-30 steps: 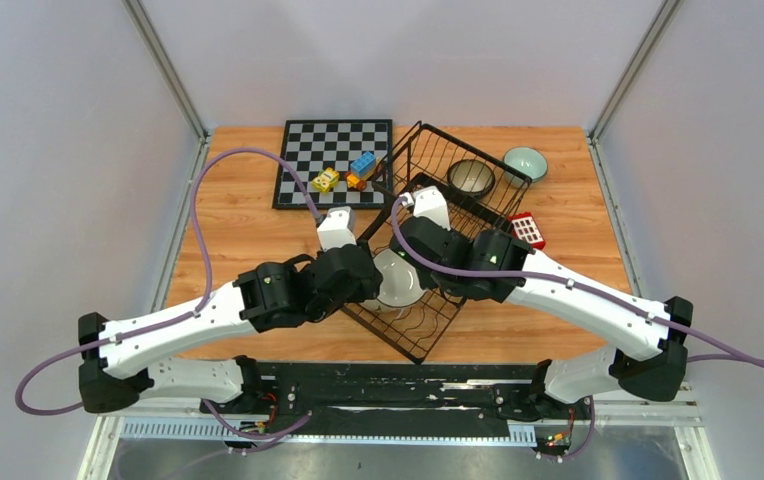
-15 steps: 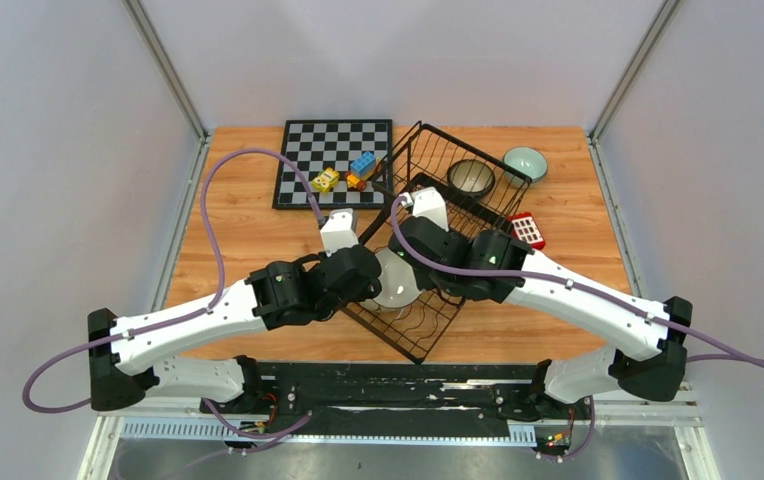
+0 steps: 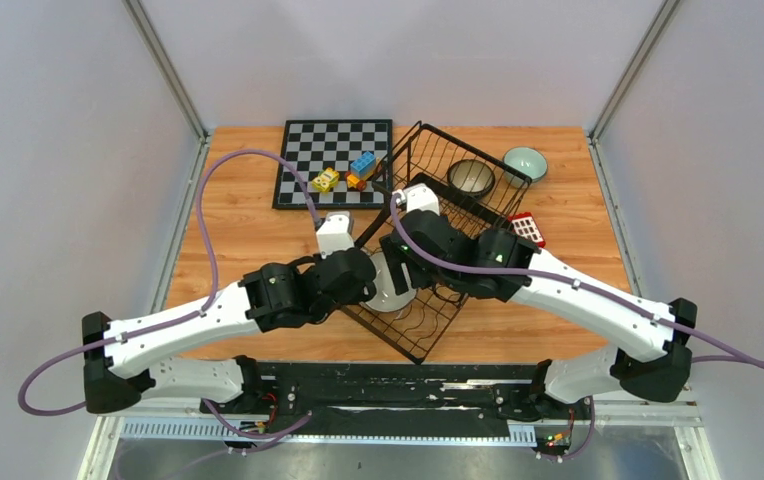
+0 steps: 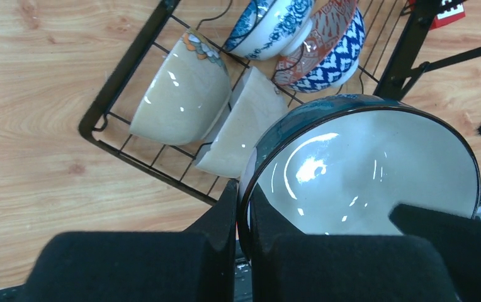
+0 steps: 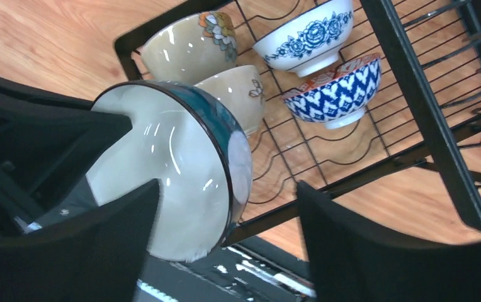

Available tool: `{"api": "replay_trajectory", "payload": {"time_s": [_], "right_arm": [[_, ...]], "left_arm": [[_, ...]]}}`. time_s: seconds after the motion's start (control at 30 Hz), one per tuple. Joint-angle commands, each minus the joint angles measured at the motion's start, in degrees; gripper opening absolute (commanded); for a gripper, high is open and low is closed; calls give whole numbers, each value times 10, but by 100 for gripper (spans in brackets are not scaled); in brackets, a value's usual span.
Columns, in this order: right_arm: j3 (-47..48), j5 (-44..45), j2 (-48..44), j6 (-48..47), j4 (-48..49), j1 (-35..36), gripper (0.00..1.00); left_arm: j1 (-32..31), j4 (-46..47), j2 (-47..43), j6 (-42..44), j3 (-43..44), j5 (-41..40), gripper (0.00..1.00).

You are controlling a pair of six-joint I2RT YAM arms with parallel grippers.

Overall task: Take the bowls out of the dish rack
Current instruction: Place the bowl at the center of the board.

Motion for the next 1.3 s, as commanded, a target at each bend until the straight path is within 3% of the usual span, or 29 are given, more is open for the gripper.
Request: {"api": "replay_trajectory", "payload": {"time_s": [0.0, 0.03, 0.2, 0.37, 0.43, 0.53, 0.73, 0.93, 1.27], "right_arm": [[36, -29, -37, -35, 8, -6, 92], [42, -30, -46, -47, 7, -5, 98], [43, -24, -109, -100, 10, -6, 99], [-119, -47, -230, -128, 105, -6, 98], [-197, -68, -278, -132, 163, -6, 97], [-291, -87, -333, -136, 236, -6, 96], [-380, -138, -385, -144, 259, -6, 95], [-442, -161, -442, -129, 274, -5, 92], [-398, -102, -469, -180, 210, -6, 92]], "left_arm": [[27, -11, -40, 20, 34, -45, 0], [45, -19, -50, 32, 42, -46, 0], [178, -42, -90, 99, 67, -25, 0], [425, -35, -116, 167, 37, 36, 0], [540, -10, -116, 164, 10, 105, 0], [640, 35, -83, 141, -36, 147, 0], [741, 128, 56, 121, -70, 182, 0], [769, 219, 147, 141, -37, 197, 0], [821, 260, 277, 184, -2, 224, 0]]}}
